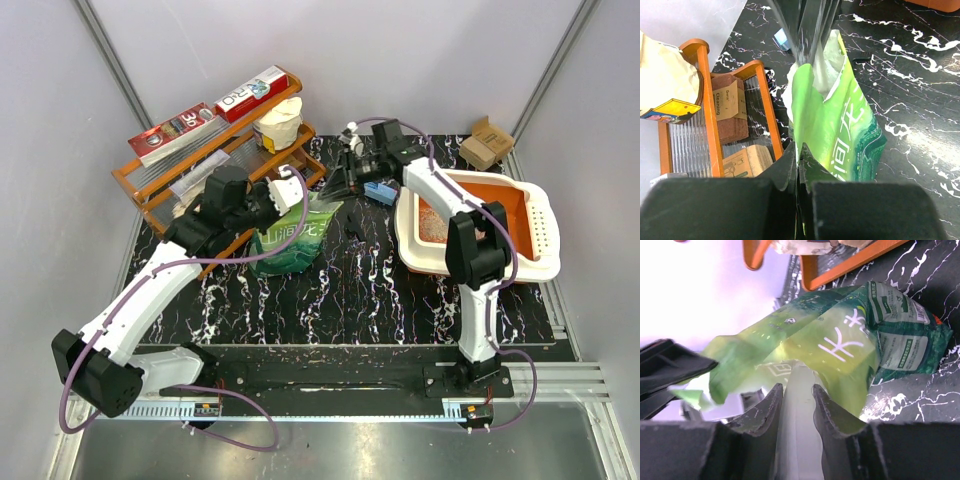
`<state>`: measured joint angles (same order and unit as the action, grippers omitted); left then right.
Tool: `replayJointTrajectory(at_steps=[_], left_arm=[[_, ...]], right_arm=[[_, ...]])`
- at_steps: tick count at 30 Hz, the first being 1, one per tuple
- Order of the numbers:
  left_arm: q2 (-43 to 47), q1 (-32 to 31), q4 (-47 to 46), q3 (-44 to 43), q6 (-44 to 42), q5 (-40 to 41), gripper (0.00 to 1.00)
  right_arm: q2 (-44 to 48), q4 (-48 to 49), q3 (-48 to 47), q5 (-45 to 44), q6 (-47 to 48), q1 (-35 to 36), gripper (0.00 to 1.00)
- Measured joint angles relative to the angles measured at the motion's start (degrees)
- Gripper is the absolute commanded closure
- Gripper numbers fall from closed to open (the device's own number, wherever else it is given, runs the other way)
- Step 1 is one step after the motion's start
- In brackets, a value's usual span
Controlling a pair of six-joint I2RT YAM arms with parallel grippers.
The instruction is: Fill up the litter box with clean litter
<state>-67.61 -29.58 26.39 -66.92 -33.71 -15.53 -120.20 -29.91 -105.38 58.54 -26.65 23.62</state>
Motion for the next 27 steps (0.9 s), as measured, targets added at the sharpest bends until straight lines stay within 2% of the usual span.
replayJointTrajectory(at_steps=[6,12,19,27], left_arm=[[0.0,0.0,0.6,-0.4,-1.9,0.4,1.00],[0.0,0.0,1.6,-1.0,-3.7,0.7,1.00],[0.0,-0.1,3.3,-1.7,-4.8,1.0,1.00],[0.0,-0.1,4.2,-2.1,-5.8,1.5,1.00]], right_arm=[[0.0,6.3,4.2,9.9,-8.8,-6.5,1.00],[0.7,11.1,7.3,14.3,-14.1,-9.0,1.00],[0.3,35.4,13.5,16.6,-34.0,-8.2,1.00],[0.4,43.9,14.7,17.9,-39.5,-9.3,1.00]])
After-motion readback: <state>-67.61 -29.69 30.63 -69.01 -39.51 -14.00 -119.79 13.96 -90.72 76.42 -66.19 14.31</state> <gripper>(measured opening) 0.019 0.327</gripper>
